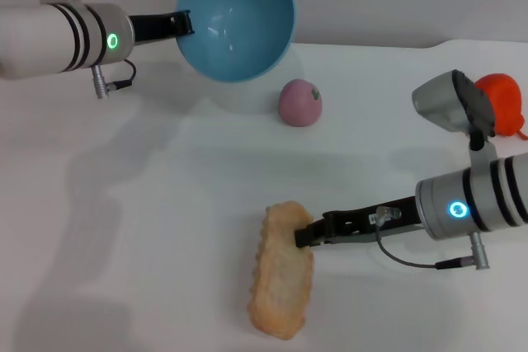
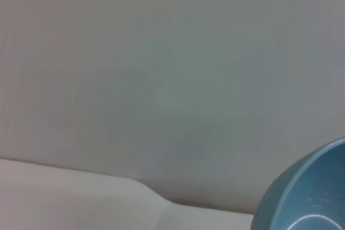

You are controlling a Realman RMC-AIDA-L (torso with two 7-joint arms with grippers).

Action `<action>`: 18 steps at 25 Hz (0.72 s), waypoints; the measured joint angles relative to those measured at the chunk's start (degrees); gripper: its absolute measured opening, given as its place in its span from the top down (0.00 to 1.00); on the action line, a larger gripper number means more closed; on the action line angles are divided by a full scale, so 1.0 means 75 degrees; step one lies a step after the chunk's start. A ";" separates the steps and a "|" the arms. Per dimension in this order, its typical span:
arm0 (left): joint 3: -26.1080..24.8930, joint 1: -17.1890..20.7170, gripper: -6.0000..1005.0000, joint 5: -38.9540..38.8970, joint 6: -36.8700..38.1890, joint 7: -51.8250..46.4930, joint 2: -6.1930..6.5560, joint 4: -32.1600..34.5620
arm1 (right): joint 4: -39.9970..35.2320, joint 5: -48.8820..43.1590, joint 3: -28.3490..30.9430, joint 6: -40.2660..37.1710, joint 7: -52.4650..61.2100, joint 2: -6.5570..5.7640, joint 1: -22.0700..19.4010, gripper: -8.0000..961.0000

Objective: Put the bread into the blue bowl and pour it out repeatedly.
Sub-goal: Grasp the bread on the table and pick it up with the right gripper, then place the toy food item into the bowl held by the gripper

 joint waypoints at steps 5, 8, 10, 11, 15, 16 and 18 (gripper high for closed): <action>-0.0006 0.0011 0.99 0.0000 -0.0238 0.0042 0.0019 0.0010 | -0.0284 -0.0019 0.0539 -0.0616 -0.0499 -0.0020 -0.0256 0.90; -0.0012 -0.0047 0.99 0.0040 -0.0624 0.0044 0.0126 0.0018 | -0.0721 -0.0176 0.0979 -0.1131 -0.0657 -0.0052 -0.0495 0.91; -0.0017 -0.0088 0.99 0.0100 -0.0834 0.0044 0.0164 0.0019 | -0.1203 -0.0531 0.1346 -0.1485 -0.0661 -0.0077 -0.0700 0.91; -0.0022 -0.0111 0.99 0.0147 -0.0968 0.0044 0.0178 0.0015 | -0.1447 -0.0715 0.1536 -0.1618 -0.0661 -0.0076 -0.0803 0.91; -0.0031 -0.0169 0.99 0.0200 -0.1412 0.0045 0.0188 -0.0048 | -0.2544 -0.1243 0.2291 -0.2126 -0.0679 -0.0027 -0.1177 0.91; -0.0030 -0.0183 0.99 0.0201 -0.1519 0.0045 0.0188 -0.0050 | -0.2840 -0.1262 0.2477 -0.2244 -0.0709 -0.0026 -0.1241 0.91; -0.0017 -0.0221 0.99 0.0202 -0.1755 0.0046 0.0189 -0.0050 | -0.3285 -0.1274 0.2819 -0.2473 -0.0764 -0.0024 -0.1308 0.91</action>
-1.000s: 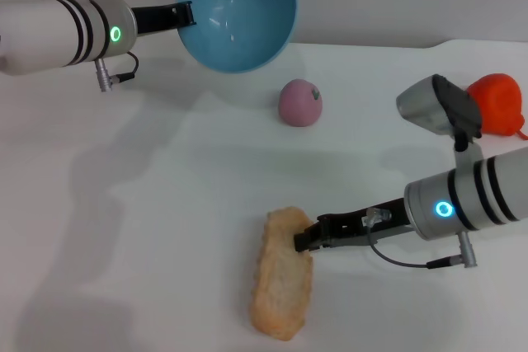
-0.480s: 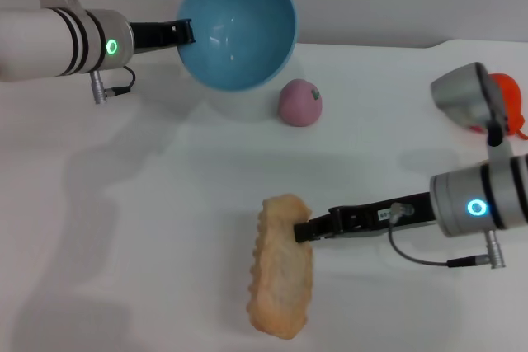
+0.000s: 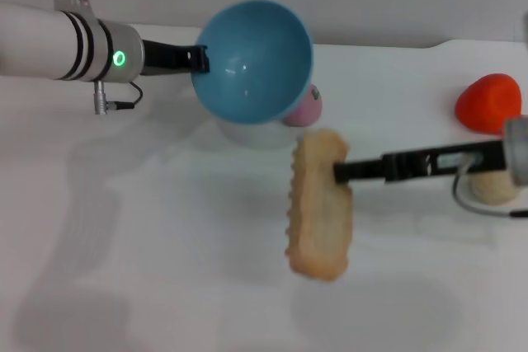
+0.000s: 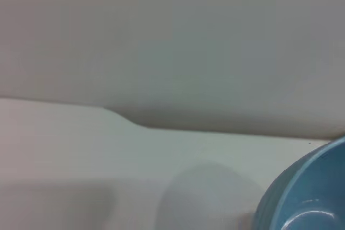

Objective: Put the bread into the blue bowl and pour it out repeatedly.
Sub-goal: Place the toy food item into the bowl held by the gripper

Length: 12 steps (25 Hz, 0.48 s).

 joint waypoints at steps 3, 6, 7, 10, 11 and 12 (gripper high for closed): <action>0.0003 -0.0069 0.99 0.0175 -0.0468 0.0000 -0.0022 -0.0010 | -0.0554 -0.0008 0.0522 -0.0292 -0.0113 0.0003 -0.0048 0.91; -0.0010 -0.0141 0.99 0.0523 -0.0998 -0.0011 -0.0088 -0.0085 | -0.0966 0.0004 0.1010 -0.0450 -0.0248 0.0003 -0.0057 0.91; -0.0009 -0.0192 0.99 0.0648 -0.1226 -0.0012 -0.0118 -0.0100 | -0.1080 0.0009 0.1134 -0.0501 -0.0279 0.0004 -0.0052 0.91; -0.0003 -0.0411 0.99 0.0929 -0.2002 -0.0013 -0.0170 -0.0109 | -0.1380 0.0026 0.1438 -0.0651 -0.0499 -0.0015 0.0034 0.91; 0.0018 -0.0482 0.99 0.0958 -0.2271 -0.0011 -0.0184 -0.0109 | -0.1429 0.0039 0.1479 -0.0694 -0.0637 -0.0029 0.0075 0.91; 0.0036 -0.0540 0.99 0.0972 -0.2475 -0.0006 -0.0197 -0.0111 | -0.1449 0.0041 0.1494 -0.0712 -0.0800 -0.0045 0.0116 0.91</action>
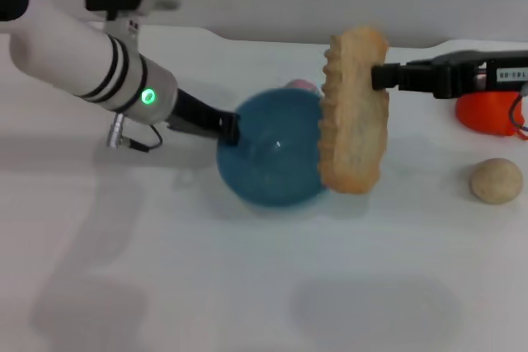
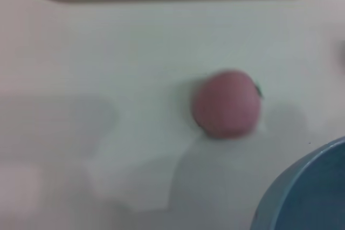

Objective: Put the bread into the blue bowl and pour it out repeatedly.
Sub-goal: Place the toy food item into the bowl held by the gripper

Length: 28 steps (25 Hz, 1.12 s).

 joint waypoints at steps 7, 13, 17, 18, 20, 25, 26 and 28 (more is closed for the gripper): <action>0.0339 -0.0172 0.99 -0.0232 -0.0639 -0.0063 -0.0078 -0.0280 | 0.0029 -0.0192 0.0005 0.0132 -0.1283 0.0029 0.0107 0.92; 0.0835 -0.0431 0.99 -0.0732 -0.0652 -0.0180 -0.0094 -0.0242 | 0.0294 -0.0771 -0.0039 0.0292 -0.1525 0.0034 0.0248 0.92; 0.1044 -0.0553 0.99 -0.0738 -0.0644 -0.0364 -0.0097 -0.0225 | 0.0475 -0.1084 -0.0140 0.0463 -0.1568 0.0051 0.0340 0.90; 0.1057 -0.0566 0.99 -0.0740 -0.0651 -0.0388 -0.0097 -0.0225 | 0.0516 -0.1111 -0.0160 0.0480 -0.1603 0.0053 0.0361 0.89; 0.1063 -0.0581 0.99 -0.0747 -0.0670 -0.0402 -0.0097 -0.0225 | 0.0551 -0.1121 -0.0181 0.0487 -0.1825 0.0057 0.0367 0.87; 0.1064 -0.0612 0.99 -0.0764 -0.0688 -0.0410 -0.0097 -0.0230 | 0.0660 -0.1042 -0.0203 0.0459 -0.2369 0.0085 0.0370 0.83; 0.1064 -0.0616 0.99 -0.0761 -0.0688 -0.0415 -0.0096 -0.0229 | 0.0659 -0.1038 -0.0221 0.0436 -0.2383 0.0088 0.0371 0.82; 0.1064 -0.0624 0.99 -0.0752 -0.0687 -0.0430 -0.0096 -0.0230 | 0.0619 -0.1034 -0.0249 0.0416 -0.2387 0.0089 0.0354 0.81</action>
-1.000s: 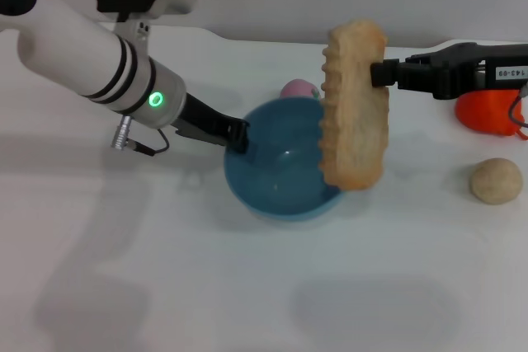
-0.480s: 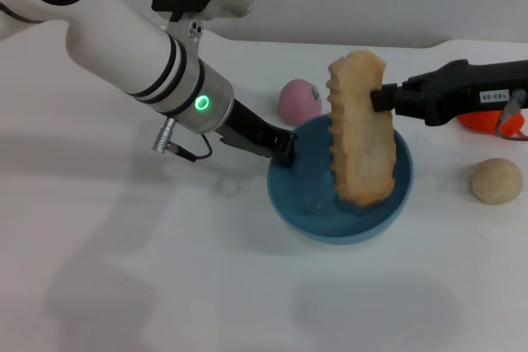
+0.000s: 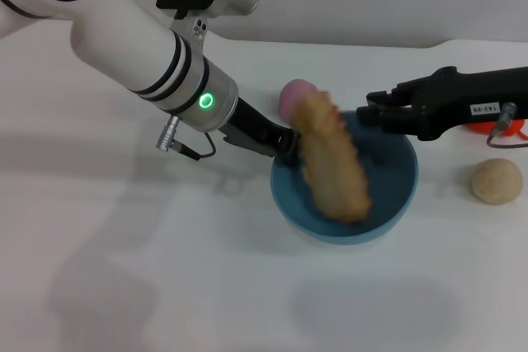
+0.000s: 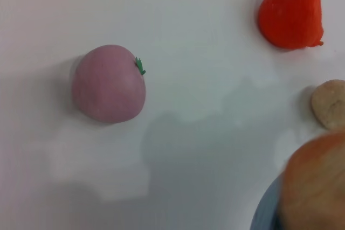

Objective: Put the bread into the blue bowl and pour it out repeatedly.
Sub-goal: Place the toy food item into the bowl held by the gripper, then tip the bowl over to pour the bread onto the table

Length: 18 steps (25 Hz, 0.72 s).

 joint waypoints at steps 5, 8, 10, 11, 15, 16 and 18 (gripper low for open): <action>0.0000 -0.0005 0.99 0.0056 0.0047 -0.0026 0.0001 0.0007 | -0.0285 0.0249 0.0119 0.0003 0.0002 -0.0006 -0.0232 0.63; -0.0001 -0.0025 0.99 0.0259 0.0145 -0.0046 0.0007 0.0020 | -0.0504 0.0498 0.0518 0.0056 0.0029 0.0005 -0.0472 0.63; 0.0047 -0.0051 0.99 0.0489 0.0299 -0.0141 -0.0001 0.0026 | -0.0492 0.0698 0.1235 0.0058 0.0110 -0.0004 -0.0655 0.63; 0.0168 -0.0060 0.99 0.0608 0.0447 -0.0243 -0.0002 0.0023 | -0.0492 0.0698 0.1235 0.0058 0.0110 -0.0004 -0.0655 0.63; 0.1048 -0.0167 0.99 0.0999 0.1450 -0.0763 -0.0007 -0.0053 | -0.0228 0.0683 0.2147 0.0061 0.0424 -0.0041 -0.0959 0.63; 0.1292 -0.0262 0.99 0.1050 0.1718 -0.0880 -0.0011 -0.0020 | -0.0159 0.0675 0.2299 0.0055 0.0456 -0.0053 -0.1041 0.63; 0.1556 -0.0415 0.99 0.1139 0.1991 -0.0983 -0.0014 0.0087 | -0.0006 0.0670 0.2548 0.0030 0.0485 -0.0089 -0.1281 0.63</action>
